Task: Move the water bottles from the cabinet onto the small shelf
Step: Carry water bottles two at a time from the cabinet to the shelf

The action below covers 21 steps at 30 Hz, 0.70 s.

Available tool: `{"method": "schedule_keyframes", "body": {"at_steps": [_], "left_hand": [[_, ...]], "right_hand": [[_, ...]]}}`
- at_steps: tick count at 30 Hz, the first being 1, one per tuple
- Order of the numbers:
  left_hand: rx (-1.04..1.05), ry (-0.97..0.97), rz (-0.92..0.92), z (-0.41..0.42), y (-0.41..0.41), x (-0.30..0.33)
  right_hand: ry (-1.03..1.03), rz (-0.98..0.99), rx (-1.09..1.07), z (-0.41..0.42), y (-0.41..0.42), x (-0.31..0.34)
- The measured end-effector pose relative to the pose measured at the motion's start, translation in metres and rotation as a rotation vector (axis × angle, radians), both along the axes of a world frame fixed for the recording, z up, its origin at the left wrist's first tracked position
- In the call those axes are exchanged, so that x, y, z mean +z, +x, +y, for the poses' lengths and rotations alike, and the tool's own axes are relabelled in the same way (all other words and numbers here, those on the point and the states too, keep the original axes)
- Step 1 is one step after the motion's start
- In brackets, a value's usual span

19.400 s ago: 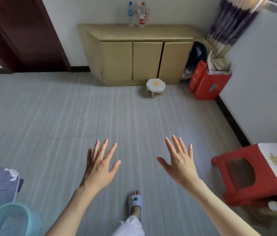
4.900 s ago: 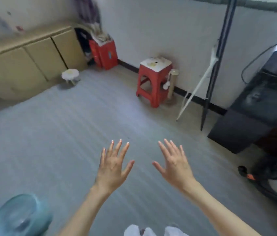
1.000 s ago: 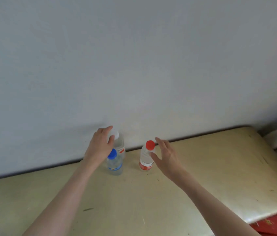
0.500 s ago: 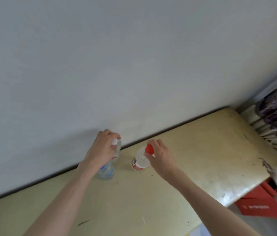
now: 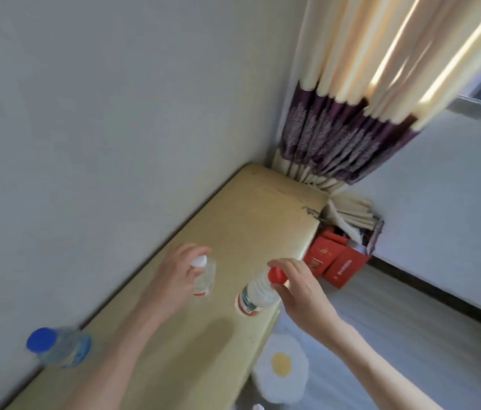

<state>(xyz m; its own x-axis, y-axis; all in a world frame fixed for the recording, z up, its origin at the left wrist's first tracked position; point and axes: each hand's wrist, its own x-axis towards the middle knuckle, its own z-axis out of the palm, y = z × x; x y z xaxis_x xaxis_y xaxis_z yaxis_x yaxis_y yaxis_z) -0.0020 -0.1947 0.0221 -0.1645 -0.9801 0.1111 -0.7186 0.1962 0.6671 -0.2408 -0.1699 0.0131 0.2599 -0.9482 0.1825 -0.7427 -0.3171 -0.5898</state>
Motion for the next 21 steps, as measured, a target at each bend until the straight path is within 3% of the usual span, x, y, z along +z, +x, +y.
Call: {"method": "schedule_keyframes", "body": {"at_steps": [5,13,21], "left_hand": [[-0.312,-0.108,0.032,0.020,-0.110,0.034],[-0.704,-0.192,0.167,0.128,-0.323,0.071],[-1.151,-0.118,0.253,0.267,-0.532,0.075]], "right_hand": [[-0.074,-0.163,-0.330,0.079,-0.101,0.029],[-0.223,-0.286,-0.801,0.274,-0.267,0.059],[-0.283,-0.354,-1.280,0.485,-0.391,0.059]]}}
